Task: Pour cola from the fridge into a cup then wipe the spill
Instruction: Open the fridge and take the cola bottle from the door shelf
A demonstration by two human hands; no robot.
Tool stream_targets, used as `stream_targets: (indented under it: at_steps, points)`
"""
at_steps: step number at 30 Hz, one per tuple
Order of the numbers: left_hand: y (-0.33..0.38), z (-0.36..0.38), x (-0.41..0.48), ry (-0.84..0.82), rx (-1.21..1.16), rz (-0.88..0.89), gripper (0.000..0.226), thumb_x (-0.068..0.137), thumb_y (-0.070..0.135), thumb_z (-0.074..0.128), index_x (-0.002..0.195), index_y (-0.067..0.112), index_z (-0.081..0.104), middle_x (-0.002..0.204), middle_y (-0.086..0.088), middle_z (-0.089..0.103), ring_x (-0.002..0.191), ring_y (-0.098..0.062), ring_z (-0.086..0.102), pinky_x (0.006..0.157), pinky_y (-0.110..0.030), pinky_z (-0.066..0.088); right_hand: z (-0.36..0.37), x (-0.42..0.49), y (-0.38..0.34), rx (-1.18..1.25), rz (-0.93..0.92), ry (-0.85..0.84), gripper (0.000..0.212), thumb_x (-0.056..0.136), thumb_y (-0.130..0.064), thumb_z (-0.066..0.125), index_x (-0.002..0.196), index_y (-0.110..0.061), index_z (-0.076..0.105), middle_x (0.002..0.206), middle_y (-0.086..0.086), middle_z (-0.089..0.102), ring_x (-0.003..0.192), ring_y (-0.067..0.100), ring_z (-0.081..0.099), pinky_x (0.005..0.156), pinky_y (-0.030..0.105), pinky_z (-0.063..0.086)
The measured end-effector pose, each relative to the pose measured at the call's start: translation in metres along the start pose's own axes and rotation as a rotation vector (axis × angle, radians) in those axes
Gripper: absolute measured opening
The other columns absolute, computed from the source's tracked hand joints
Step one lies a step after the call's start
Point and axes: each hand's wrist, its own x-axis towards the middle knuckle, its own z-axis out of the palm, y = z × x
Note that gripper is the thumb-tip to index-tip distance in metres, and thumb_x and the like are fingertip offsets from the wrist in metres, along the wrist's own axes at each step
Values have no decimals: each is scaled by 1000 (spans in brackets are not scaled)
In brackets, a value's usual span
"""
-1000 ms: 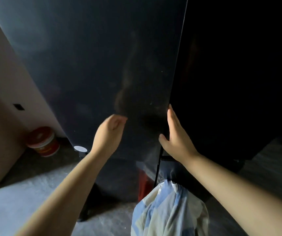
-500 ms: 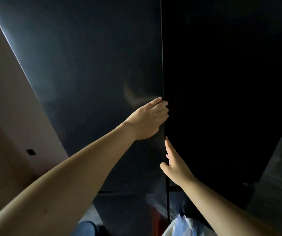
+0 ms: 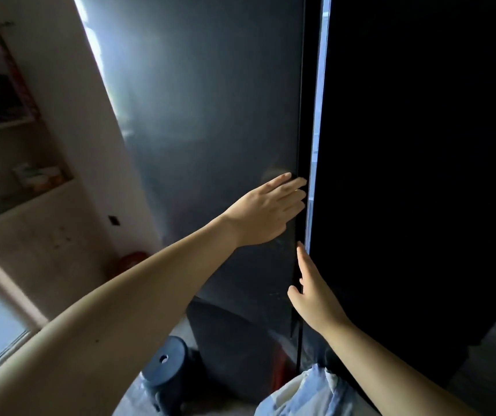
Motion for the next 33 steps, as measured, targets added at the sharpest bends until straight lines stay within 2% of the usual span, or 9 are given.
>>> stream_targets:
  at_steps: [2,5,8,11,15,19,26,29,33]
  points:
    - [0,-8,-9,14,12,8,41,85,17,43,118,11,66,127,-5,61,132,-26,42,115,-39,22,-8,-8,-3,-82,-86,24,71,88,-2,51,149,-17,18,155,-7,19,143,8,20,114,20,22]
    - [3,-19,-28,46,48,6,39,84,17,46,116,11,68,127,-6,63,130,-27,46,113,-42,28,-17,-14,-6,-220,-249,122,67,83,-1,55,145,-10,31,153,7,30,141,17,28,112,20,24]
    - [9,-33,-56,80,73,-17,36,85,15,46,112,12,69,126,-7,64,130,-27,41,115,-41,25,-24,-17,-9,-346,-397,90,76,82,-4,59,149,-11,23,157,8,17,144,19,22,110,15,22]
    - [11,-51,-89,69,88,-51,34,84,15,49,110,13,70,126,-7,64,128,-27,39,116,-41,19,-22,-22,-12,-398,-498,-6,83,80,-3,61,150,-12,18,159,9,9,142,25,27,105,27,40]
    - [21,-76,-133,-22,116,-128,36,86,21,57,119,11,65,130,-10,61,131,-30,38,114,-48,23,0,-37,-17,-386,-608,-82,85,77,0,61,150,-10,18,158,11,7,146,26,13,113,41,29]
    - [40,-102,-152,-111,42,-175,41,90,22,50,129,11,58,133,-11,58,133,-30,41,113,-46,30,26,-54,-37,-350,-673,-34,75,77,0,57,146,-6,28,155,16,19,143,31,20,111,48,30]
    - [41,-126,-182,-388,194,-235,56,94,29,27,148,14,29,155,-10,28,144,-30,24,117,-43,8,50,-71,-60,-292,-875,-113,68,78,2,53,143,-1,34,154,17,24,144,28,19,116,42,23]
    - [36,-128,-213,-448,207,-272,58,93,27,27,149,14,27,156,-10,28,143,-31,24,117,-44,10,53,-72,-64,-246,-819,-118,71,77,2,56,144,2,30,154,21,21,143,32,19,113,45,28]
    - [34,-134,-252,-384,163,-352,55,90,25,34,144,14,37,152,-10,35,141,-30,23,116,-42,13,63,-69,-75,-208,-732,-181,82,76,-2,62,147,-1,21,155,16,18,144,28,19,112,45,30]
